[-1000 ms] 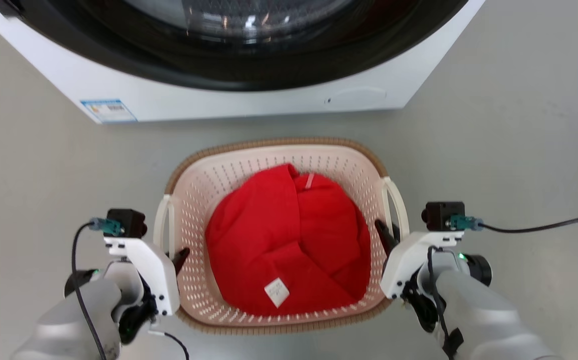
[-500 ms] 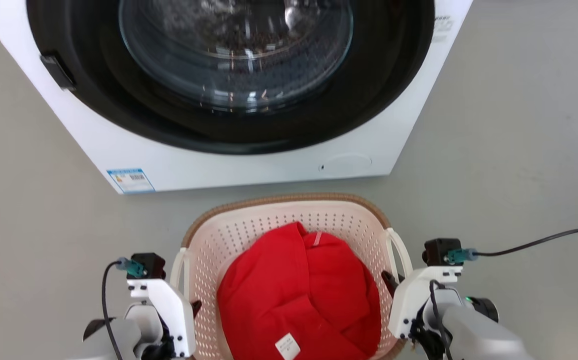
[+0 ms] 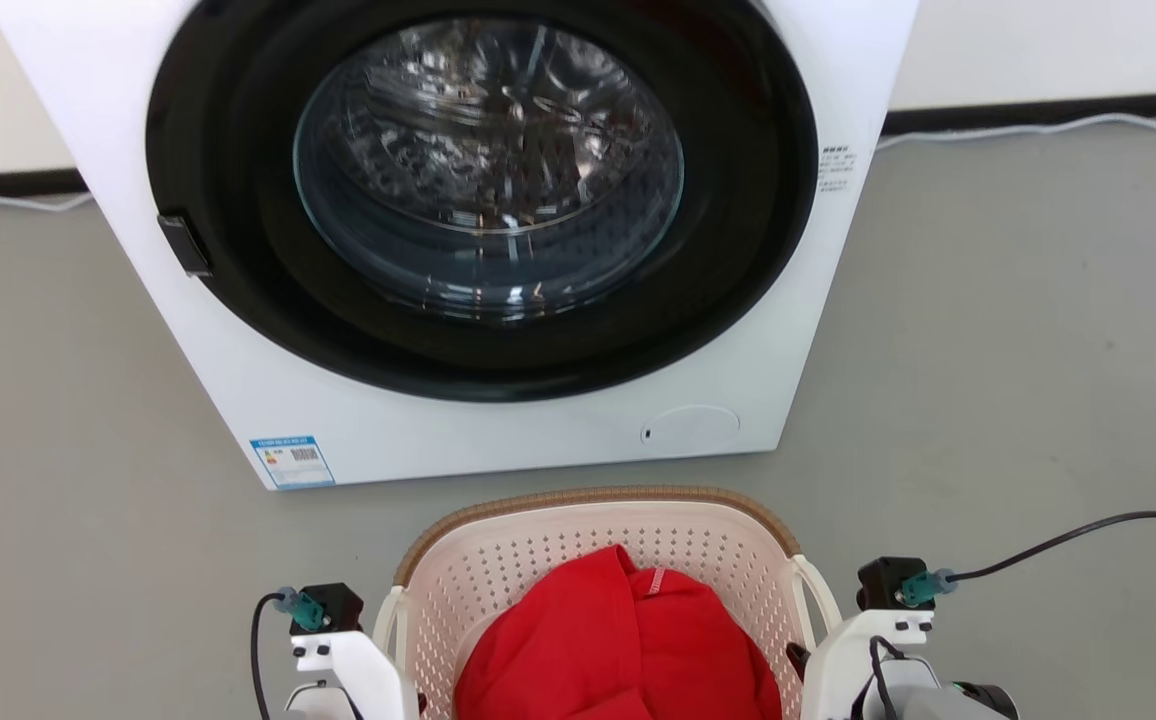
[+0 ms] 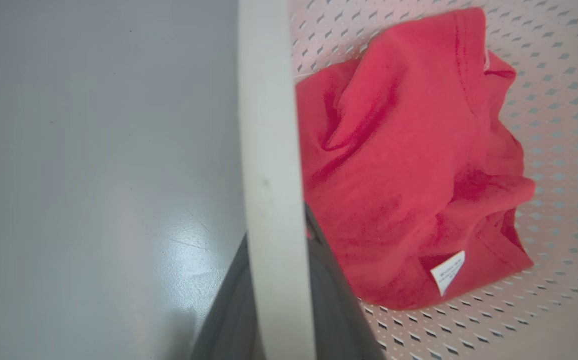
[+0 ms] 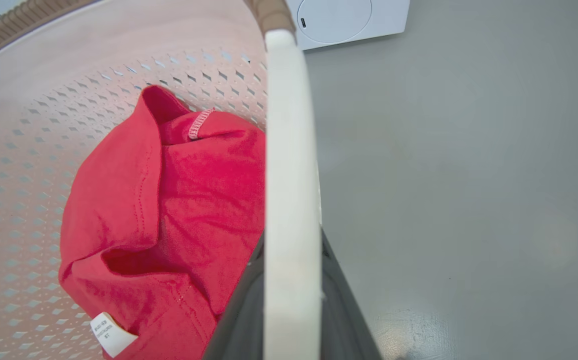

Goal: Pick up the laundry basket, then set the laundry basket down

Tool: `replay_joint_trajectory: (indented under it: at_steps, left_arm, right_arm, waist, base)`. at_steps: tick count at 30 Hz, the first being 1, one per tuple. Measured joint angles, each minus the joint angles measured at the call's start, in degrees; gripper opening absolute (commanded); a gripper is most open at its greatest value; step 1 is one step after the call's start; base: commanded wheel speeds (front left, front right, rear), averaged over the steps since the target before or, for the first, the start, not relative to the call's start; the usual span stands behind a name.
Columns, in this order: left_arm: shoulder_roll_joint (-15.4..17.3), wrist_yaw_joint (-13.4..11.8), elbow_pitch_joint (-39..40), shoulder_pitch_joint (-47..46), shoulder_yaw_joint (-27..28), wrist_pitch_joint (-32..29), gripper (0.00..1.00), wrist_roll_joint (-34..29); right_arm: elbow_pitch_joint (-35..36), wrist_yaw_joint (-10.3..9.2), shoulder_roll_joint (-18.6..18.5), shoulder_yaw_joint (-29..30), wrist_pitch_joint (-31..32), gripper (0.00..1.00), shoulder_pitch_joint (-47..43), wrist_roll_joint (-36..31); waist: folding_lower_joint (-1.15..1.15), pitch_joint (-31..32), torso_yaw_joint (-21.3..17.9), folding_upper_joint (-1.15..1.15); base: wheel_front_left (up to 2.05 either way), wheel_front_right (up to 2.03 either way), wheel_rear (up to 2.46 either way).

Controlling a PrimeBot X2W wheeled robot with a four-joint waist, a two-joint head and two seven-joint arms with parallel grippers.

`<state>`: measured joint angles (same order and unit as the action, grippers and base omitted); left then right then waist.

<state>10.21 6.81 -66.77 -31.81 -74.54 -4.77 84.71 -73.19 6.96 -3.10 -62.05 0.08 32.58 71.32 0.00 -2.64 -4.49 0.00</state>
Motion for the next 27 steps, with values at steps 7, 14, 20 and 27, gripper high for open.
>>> replay_joint_trajectory:
  at_steps: [7,14,20,27]
  left_arm:
    - [-1.6,0.0,-1.9,0.7,0.0,-1.2,0.00,0.1]
    - [-2.6,0.0,-3.1,0.8,0.1,-1.8,0.00,0.5]
    - [-2.9,0.0,-3.2,0.8,0.2,-1.8,0.00,0.5]
    - [-3.0,0.0,-3.3,0.8,0.2,-1.8,0.00,0.5]
  right_arm:
    - [-0.3,-0.19,-0.1,-1.5,1.7,0.00,-0.6,1.4]
    - [-0.8,-0.35,-0.1,-2.9,2.7,0.00,-0.6,2.3]
    - [-1.1,-0.35,-0.1,-3.5,2.7,0.00,-0.6,2.6]
    - [-1.1,-0.35,-0.1,-4.7,2.7,0.00,-0.5,3.1]
  waist:
    - [0.00,2.2,0.0,0.00]
    - [0.00,3.0,0.1,0.00]
    - [0.00,3.0,0.1,0.00]
    - [0.00,2.8,0.0,0.00]
  base:
    - [0.00,0.00,0.00]
    - [0.00,0.00,0.00]
    - [0.00,0.00,0.00]
    - [0.00,0.00,0.00]
